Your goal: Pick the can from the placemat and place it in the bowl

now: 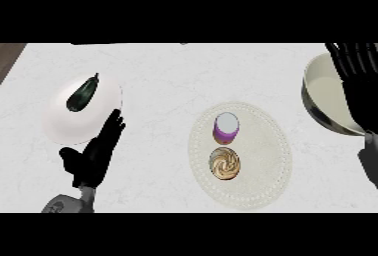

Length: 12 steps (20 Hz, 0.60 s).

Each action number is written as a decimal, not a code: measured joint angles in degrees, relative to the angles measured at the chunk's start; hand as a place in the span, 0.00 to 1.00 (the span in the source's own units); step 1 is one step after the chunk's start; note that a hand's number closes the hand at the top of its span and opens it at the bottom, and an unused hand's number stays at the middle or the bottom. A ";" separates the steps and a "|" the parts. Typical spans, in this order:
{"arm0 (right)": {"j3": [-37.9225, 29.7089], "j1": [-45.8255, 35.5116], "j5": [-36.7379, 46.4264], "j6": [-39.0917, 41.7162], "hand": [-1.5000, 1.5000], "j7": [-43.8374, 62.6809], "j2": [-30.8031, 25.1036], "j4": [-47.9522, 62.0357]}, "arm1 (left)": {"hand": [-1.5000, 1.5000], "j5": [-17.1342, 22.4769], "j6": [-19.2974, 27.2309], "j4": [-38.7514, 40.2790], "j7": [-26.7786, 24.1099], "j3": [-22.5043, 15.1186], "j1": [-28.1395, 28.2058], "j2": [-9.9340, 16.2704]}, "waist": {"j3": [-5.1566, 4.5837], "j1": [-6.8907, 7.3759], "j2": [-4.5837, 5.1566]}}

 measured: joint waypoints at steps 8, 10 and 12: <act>2.27 -1.61 -2.59 12.18 0.00 -1.90 0.61 9.99 | 0.50 -7.23 5.02 -3.01 0.99 3.44 -6.75 7.03 | -0.47 4.77 0.99; 0.79 -1.95 -2.96 13.48 0.00 -5.26 2.24 16.87 | 0.50 -8.66 6.15 -3.79 2.24 3.73 -8.08 8.04 | -0.46 5.08 1.20; -0.15 -2.71 -3.71 18.47 0.00 -9.99 3.15 22.53 | 0.50 -9.88 7.30 -5.04 3.98 3.60 -8.83 8.55 | -0.44 5.26 1.24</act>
